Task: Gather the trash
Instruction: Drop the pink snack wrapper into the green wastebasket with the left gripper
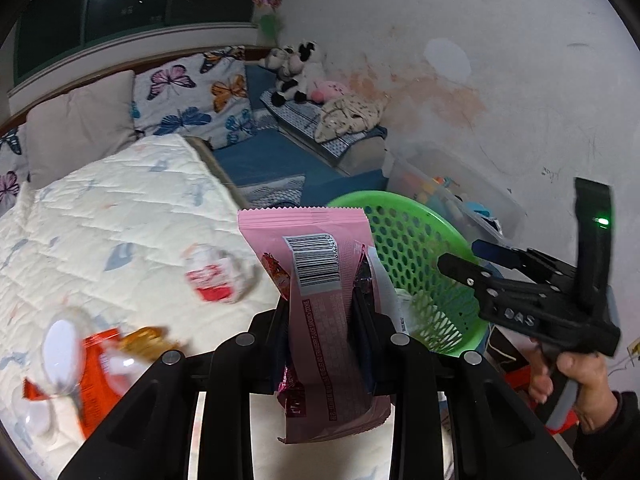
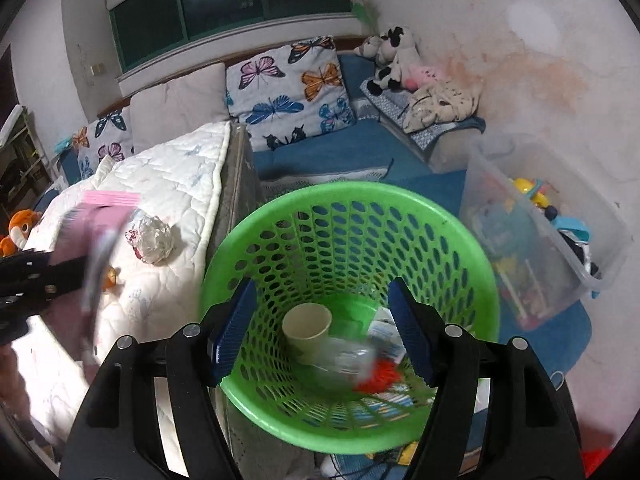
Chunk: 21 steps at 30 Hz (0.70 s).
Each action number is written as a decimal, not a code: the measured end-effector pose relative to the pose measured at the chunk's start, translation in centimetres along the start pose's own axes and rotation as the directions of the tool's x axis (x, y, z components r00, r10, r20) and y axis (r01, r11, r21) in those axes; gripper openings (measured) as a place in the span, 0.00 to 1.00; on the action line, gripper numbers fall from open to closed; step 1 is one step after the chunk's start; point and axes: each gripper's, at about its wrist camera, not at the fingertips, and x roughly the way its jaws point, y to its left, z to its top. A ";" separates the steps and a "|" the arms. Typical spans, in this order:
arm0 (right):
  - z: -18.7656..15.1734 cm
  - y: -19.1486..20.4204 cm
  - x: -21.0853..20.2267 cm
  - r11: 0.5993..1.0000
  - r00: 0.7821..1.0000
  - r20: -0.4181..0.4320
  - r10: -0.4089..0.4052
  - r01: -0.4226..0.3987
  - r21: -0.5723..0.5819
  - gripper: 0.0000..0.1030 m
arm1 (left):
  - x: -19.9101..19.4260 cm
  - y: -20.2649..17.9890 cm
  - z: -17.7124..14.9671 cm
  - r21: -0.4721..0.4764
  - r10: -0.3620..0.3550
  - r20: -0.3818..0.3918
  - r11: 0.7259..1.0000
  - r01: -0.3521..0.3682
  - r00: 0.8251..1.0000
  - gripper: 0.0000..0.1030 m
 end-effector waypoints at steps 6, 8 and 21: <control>-0.5 -1.1 -1.5 1.000 0.999 0.029 -0.012 0.012 0.021 0.70 | 3.5 -2.6 0.7 0.023 -0.029 -0.044 0.999 0.030 0.999 0.28; -0.7 -1.5 -1.8 0.999 0.999 0.035 -0.012 0.011 0.031 0.70 | 4.4 -3.3 0.7 0.014 -0.040 -0.059 0.999 0.041 0.997 0.30; -1.6 -0.3 -2.5 0.999 0.999 0.031 0.039 -0.039 0.027 0.70 | 2.4 -2.1 -0.7 -0.014 -0.039 -0.026 0.999 0.039 0.999 0.53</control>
